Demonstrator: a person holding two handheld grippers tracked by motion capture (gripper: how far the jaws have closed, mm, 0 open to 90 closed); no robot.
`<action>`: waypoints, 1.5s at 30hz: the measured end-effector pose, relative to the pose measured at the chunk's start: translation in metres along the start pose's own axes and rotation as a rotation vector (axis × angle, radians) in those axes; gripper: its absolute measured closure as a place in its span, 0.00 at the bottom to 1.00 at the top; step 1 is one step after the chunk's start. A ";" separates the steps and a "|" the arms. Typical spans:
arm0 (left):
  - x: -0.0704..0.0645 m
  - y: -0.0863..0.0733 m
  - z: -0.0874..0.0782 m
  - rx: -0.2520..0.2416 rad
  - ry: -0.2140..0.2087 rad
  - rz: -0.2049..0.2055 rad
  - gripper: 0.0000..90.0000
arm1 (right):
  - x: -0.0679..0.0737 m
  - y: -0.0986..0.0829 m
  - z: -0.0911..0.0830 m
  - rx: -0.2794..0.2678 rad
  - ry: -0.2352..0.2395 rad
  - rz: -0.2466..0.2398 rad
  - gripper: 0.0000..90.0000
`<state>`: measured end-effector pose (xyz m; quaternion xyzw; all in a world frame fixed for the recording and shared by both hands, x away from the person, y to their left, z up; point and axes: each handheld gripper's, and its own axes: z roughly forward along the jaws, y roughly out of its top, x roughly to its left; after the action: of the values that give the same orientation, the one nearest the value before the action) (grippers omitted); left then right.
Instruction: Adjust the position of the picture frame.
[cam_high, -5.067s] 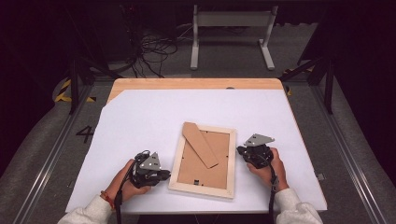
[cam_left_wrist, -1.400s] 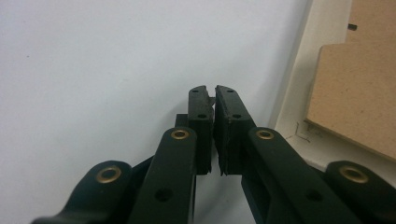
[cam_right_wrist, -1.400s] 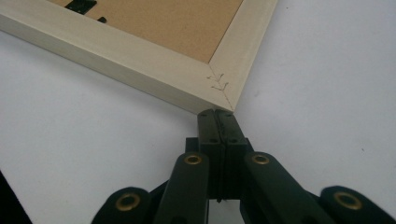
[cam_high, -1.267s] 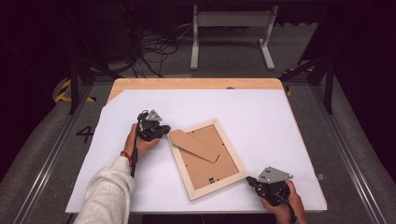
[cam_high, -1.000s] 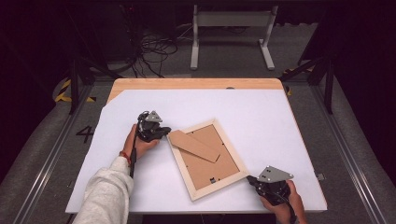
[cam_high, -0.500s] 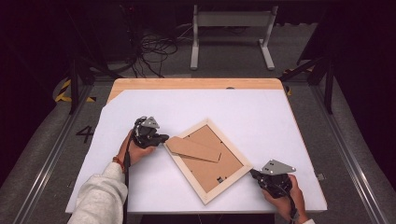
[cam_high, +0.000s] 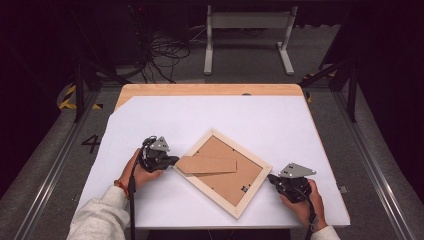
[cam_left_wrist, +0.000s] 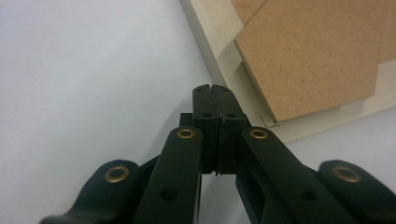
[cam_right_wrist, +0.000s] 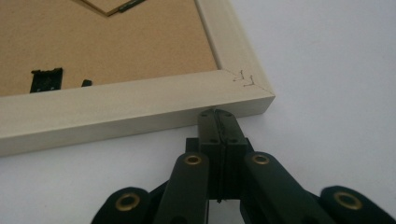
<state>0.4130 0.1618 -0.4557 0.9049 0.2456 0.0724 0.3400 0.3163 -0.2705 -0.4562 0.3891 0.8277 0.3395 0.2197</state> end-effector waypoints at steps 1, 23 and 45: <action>-0.004 -0.001 -0.001 0.003 0.006 0.009 0.99 | -0.001 0.000 0.001 -0.003 -0.003 0.002 1.00; -0.029 -0.021 -0.017 0.017 -0.038 0.039 0.98 | -0.020 0.025 0.030 -0.004 -0.044 0.022 1.00; -0.039 -0.027 -0.019 0.003 -0.047 0.053 0.95 | -0.012 0.031 0.027 0.056 0.006 -0.050 1.00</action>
<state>0.3625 0.1708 -0.4573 0.9131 0.2134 0.0597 0.3423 0.3557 -0.2548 -0.4502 0.3735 0.8470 0.3116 0.2147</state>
